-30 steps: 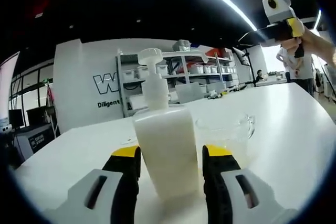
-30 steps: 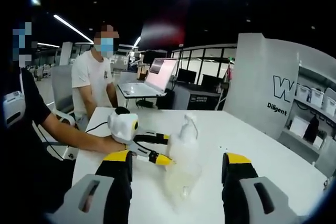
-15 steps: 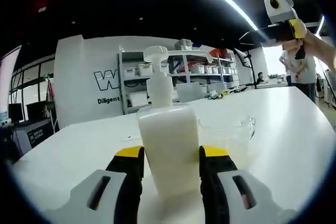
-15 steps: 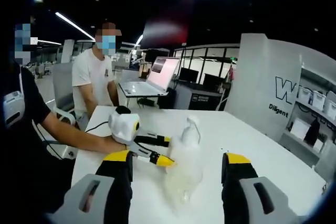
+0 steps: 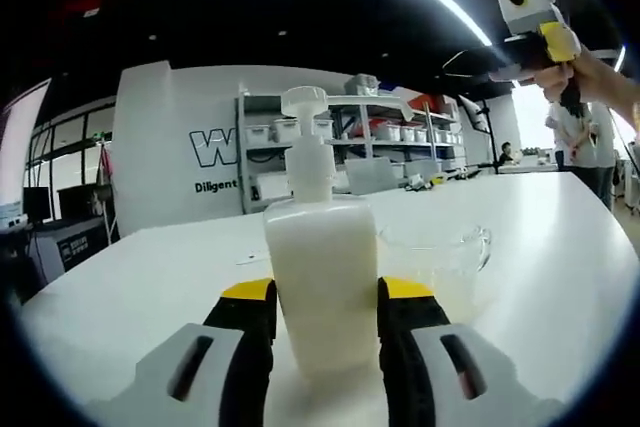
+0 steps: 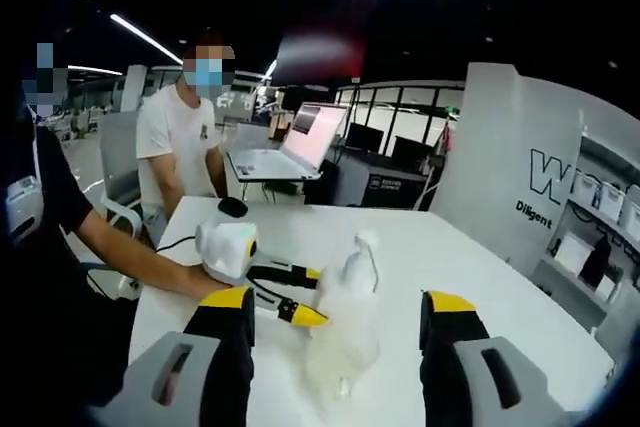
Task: Hold the bottle steady, press the pump all the way down and release, and repeat the specified number of times to dispense into the cup
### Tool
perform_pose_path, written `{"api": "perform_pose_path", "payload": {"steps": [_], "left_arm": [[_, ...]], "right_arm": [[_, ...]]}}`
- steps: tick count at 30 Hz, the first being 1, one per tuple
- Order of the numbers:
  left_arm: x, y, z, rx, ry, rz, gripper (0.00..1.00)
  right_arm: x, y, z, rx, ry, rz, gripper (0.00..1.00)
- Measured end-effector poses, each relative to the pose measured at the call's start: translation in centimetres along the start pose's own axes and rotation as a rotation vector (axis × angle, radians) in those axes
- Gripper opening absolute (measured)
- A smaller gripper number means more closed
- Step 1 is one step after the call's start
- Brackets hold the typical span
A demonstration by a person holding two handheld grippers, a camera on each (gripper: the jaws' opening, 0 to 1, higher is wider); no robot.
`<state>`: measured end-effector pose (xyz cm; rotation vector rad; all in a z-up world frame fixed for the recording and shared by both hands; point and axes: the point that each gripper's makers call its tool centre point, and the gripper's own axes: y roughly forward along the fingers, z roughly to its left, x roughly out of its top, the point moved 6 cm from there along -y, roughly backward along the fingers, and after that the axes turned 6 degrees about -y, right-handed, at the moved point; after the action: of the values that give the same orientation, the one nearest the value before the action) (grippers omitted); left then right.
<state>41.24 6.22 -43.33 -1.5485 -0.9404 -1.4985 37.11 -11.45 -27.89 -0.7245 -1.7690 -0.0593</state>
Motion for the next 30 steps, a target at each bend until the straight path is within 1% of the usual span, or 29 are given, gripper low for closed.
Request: {"api": "perform_pose_path", "payload": {"steps": [14, 20, 23, 30], "left_arm": [[0.0, -0.4, 0.0, 0.018, -0.013, 0.001, 0.38], [0.0, -0.5, 0.0, 0.024, -0.017, 0.001, 0.37], [0.0, -0.6, -0.1, 0.030, -0.023, 0.004, 0.37], [0.1, -0.6, 0.0, 0.034, -0.034, 0.005, 0.37]], "right_arm": [[0.8, 1.7, -1.2, 0.019, -0.015, 0.030, 0.64], [1.2, 2.6, -1.7, 0.036, -0.031, 0.054, 0.63], [1.6, 2.8, -1.8, 0.042, -0.030, 0.042, 0.63], [2.3, 3.8, -2.1, 0.065, -0.061, 0.065, 0.62]]}}
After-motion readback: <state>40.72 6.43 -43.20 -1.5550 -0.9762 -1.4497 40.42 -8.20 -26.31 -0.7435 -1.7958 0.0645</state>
